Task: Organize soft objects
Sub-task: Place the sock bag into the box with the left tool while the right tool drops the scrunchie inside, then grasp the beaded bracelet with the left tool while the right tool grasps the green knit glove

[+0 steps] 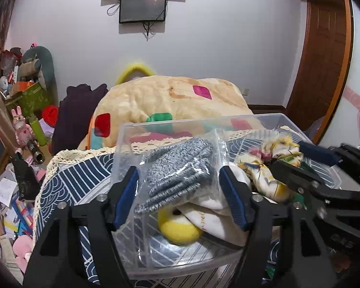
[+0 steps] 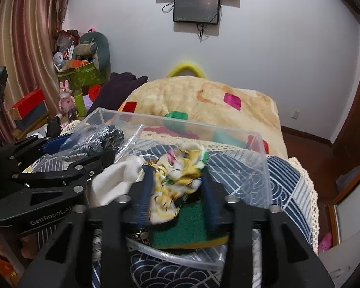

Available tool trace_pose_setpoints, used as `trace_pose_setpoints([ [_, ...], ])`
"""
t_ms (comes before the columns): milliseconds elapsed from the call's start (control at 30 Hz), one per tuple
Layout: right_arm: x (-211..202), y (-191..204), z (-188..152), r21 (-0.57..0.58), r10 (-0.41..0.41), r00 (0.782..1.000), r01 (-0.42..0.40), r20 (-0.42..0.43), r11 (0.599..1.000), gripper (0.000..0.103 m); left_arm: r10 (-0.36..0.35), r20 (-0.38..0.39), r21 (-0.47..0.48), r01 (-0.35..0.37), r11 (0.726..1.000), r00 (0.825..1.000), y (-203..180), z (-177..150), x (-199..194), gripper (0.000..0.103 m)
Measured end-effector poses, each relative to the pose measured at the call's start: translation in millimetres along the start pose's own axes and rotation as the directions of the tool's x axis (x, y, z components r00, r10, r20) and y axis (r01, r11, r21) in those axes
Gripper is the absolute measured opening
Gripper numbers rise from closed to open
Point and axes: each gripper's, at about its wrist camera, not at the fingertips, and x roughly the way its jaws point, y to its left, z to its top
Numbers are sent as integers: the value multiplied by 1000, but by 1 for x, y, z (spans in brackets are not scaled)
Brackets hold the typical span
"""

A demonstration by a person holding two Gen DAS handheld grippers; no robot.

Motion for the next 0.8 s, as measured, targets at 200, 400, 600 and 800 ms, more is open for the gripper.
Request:
trace_pose_setpoints([
  [200, -20, -2, -1, 6, -35, 997, 35, 64, 999, 71, 0, 6, -5, 0, 1000, 1000, 4, -3, -9, 76],
  [400, -41, -6, -1, 20, -37, 993, 35, 115, 999, 77, -25, 21, 10, 24, 1000, 999, 4, -4, -29, 84],
  [600, -65, -9, -4, 34, -19, 987, 14, 161, 999, 78, -46, 93, 25, 44, 999, 995, -1, -6, -67, 92],
  [800, -88, -6, -16, 21, -35, 978, 32, 204, 999, 82, -40, 133, 55, 32, 998, 990, -7, -17, -98, 103],
])
